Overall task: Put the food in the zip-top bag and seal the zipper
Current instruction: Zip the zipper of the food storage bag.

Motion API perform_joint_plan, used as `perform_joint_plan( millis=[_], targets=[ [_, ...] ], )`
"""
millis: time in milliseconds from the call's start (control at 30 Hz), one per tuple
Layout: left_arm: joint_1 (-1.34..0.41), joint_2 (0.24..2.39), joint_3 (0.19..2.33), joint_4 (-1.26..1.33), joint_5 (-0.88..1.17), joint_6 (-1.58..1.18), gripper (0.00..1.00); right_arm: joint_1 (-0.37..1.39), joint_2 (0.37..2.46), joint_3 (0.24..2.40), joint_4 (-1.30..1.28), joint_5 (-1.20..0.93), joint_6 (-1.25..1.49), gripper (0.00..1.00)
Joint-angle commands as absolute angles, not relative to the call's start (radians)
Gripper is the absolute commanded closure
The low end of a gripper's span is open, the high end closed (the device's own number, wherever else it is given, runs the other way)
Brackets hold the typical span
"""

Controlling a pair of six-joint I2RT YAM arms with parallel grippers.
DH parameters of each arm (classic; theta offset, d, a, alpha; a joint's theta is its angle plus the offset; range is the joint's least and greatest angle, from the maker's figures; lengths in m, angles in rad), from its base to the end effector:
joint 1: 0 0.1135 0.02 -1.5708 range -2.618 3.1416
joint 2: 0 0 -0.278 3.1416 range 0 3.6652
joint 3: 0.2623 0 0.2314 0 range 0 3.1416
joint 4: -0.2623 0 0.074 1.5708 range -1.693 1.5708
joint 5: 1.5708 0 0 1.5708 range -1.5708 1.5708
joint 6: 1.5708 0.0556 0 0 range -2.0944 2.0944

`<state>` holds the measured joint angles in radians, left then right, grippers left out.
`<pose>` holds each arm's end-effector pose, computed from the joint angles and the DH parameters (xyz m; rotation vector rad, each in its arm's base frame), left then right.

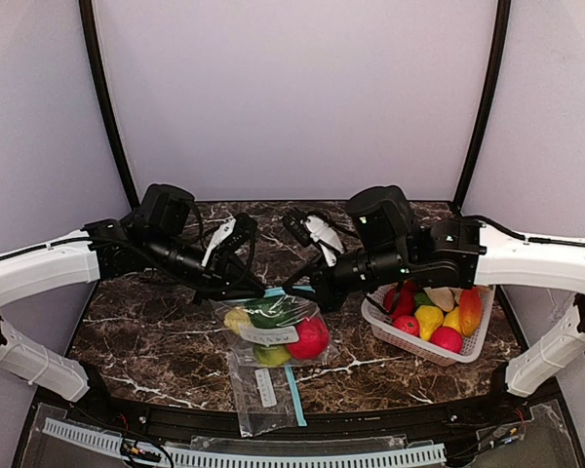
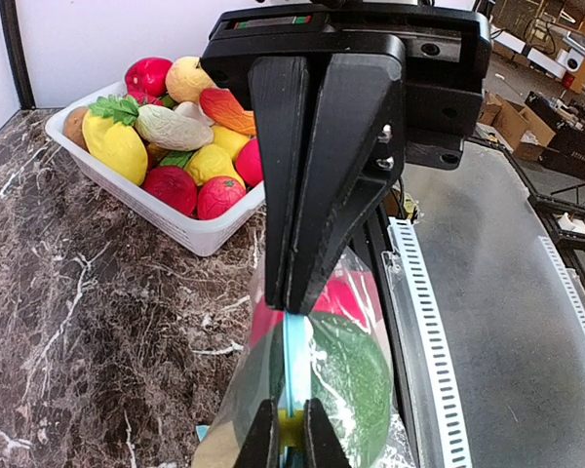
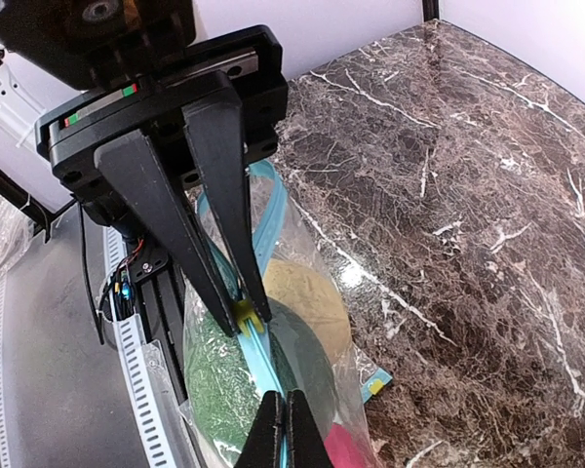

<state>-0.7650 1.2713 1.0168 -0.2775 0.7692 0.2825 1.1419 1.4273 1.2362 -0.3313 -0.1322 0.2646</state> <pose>0.1662 -0.2132 0.3231 1.4470 1.5496 -1.0940 0.1276 0.2967 0.3407 -1.0308 1.9952 0.9524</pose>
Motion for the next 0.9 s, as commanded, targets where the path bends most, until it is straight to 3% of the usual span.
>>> perform_joint_plan(
  millis=[0, 867],
  targets=[
    [-0.748, 1.235, 1.007, -0.445, 0.717, 0.302, 0.99, 1.120, 1.347, 1.223, -0.450, -0.012, 0.278, 1.00],
    [-0.747, 1.239, 1.007, -0.463, 0.667, 0.319, 0.99, 1.102, 1.267, 1.208, -0.553, 0.115, 0.304, 1.00]
  ],
)
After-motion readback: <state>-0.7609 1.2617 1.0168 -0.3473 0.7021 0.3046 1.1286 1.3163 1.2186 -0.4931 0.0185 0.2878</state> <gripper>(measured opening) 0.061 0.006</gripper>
